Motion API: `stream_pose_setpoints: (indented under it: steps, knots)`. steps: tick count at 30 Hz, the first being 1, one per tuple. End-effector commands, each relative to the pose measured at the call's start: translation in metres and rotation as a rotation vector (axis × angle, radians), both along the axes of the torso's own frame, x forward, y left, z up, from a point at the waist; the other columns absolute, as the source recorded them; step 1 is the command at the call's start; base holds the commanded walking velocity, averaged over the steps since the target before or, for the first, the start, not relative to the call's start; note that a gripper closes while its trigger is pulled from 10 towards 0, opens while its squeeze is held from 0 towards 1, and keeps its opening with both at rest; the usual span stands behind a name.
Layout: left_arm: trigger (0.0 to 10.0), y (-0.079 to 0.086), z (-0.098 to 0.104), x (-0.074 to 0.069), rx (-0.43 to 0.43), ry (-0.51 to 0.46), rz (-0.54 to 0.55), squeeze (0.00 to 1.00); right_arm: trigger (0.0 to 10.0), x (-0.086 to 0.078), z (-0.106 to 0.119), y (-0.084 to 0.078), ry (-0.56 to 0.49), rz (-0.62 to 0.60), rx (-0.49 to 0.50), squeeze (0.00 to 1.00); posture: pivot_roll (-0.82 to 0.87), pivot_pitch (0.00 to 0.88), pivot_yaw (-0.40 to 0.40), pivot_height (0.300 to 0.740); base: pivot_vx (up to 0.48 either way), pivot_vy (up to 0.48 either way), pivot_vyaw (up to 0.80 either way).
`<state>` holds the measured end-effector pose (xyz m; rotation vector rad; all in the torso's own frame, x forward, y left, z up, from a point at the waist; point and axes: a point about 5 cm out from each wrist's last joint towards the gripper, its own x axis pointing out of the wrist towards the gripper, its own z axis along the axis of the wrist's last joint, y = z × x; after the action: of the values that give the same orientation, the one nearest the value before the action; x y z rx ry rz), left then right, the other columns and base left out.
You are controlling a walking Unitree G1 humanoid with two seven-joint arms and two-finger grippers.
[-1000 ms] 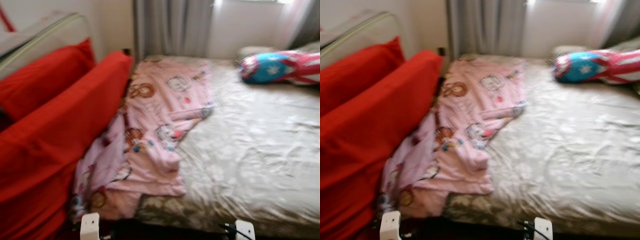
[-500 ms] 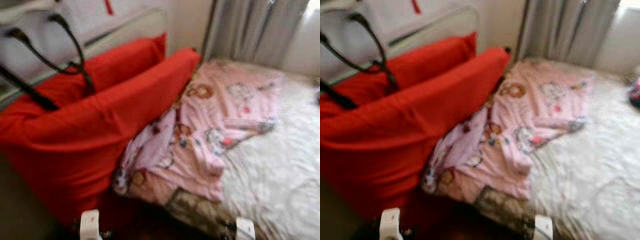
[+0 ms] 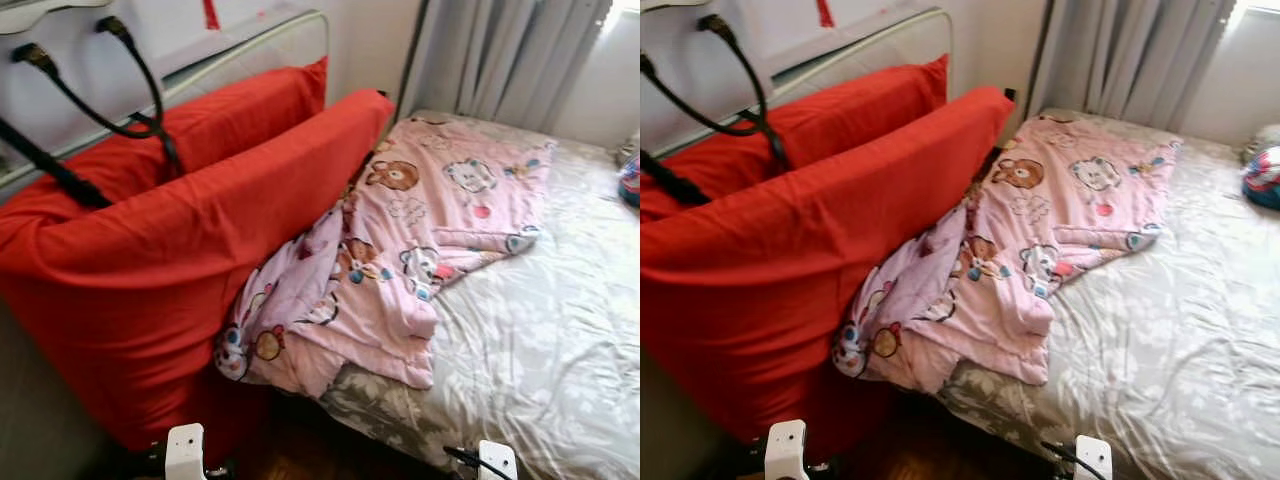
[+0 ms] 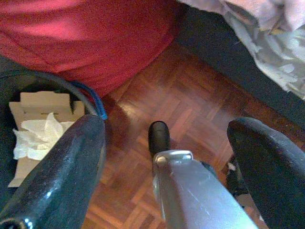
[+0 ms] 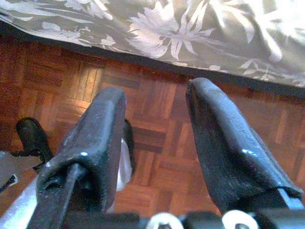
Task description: Clean up the room
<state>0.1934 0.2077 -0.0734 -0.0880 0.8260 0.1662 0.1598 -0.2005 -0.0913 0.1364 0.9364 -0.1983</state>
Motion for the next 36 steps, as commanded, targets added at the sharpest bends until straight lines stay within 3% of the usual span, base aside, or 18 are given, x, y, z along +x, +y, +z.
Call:
stream_pose_setpoints:
  steps: [1,5,18,36]
  knots:
    - [10.0,-0.0024,-0.0029,-0.0046,-0.007,0.014,0.003,0.0,10.0,-0.0001,0.0006,-0.0036,-0.002,0.002,-0.014,0.0,-0.09,0.067,-0.04,0.74,0.0,0.0,0.8]
    - [10.0,-0.0025,-0.0027,-0.0042,-0.007,0.011,0.004,0.0,10.0,-0.0001,0.0005,-0.003,-0.004,0.002,-0.003,0.0,-0.09,0.07,-0.04,0.74,0.0,0.0,0.61]
    - [10.0,-0.0021,-0.0027,-0.0045,-0.011,0.007,0.013,0.0,10.0,0.0006,0.001,-0.0033,-0.008,0.013,-0.012,0.0,-0.09,0.083,-0.038,0.74,0.0,0.0,0.0]
    - [10.0,0.0002,-0.0022,-0.0045,-0.011,0.004,0.017,0.0,10.0,0.0018,0.0015,-0.002,-0.021,0.012,0.01,0.0,-0.09,0.091,-0.038,0.74,0.0,0.0,0.54]
